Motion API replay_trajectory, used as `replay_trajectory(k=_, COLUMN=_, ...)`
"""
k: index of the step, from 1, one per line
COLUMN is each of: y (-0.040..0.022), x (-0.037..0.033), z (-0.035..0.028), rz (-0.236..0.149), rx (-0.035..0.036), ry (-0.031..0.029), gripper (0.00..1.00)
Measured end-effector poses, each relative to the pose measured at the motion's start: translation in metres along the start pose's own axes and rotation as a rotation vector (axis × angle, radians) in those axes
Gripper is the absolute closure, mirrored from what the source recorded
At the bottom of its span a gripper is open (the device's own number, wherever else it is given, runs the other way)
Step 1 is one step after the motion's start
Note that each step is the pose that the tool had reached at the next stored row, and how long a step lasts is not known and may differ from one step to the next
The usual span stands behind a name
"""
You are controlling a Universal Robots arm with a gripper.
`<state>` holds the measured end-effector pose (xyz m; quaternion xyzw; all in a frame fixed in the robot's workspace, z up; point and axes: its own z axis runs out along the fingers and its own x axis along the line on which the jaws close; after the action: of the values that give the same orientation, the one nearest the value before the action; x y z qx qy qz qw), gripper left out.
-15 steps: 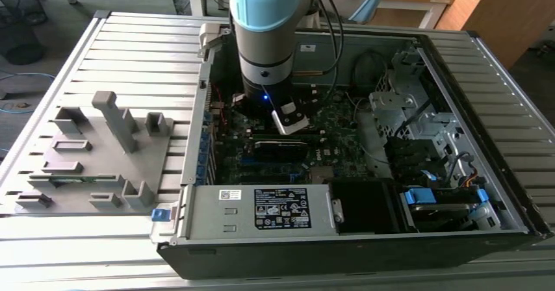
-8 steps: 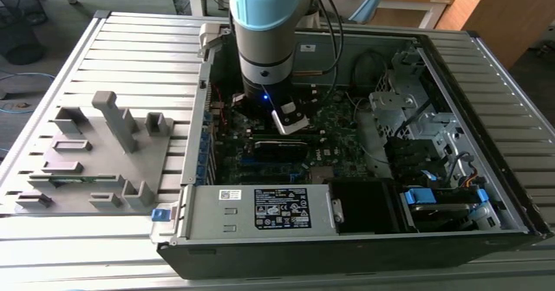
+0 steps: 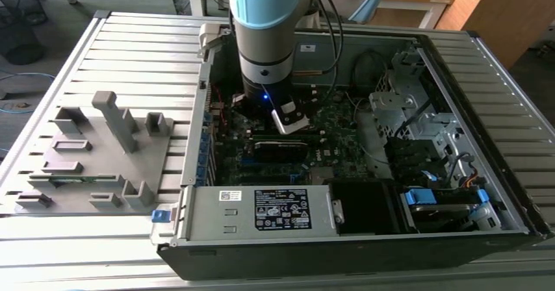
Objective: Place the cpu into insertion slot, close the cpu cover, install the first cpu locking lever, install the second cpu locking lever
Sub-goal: 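Install the second cpu locking lever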
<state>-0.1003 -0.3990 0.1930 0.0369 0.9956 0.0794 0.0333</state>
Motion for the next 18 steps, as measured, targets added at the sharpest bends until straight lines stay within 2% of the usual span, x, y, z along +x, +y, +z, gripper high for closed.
replay_trajectory(k=2, y=0.0002, x=0.0000, z=-0.0022, rz=0.000, rx=0.0015, ry=0.0002, gripper=0.89)
replay_trajectory(k=5, y=0.0011, x=-0.0002, z=-0.0045, rz=0.000, rx=0.0001, ry=0.0002, gripper=0.89)
replay_trajectory(k=10, y=0.0032, x=-0.0001, z=-0.0042, rz=0.000, rx=0.0001, ry=0.0002, gripper=0.89)
replay_trajectory(k=18, y=0.0031, x=0.0001, z=-0.0026, rz=0.000, rx=0.0001, ry=-0.0009, gripper=0.89)
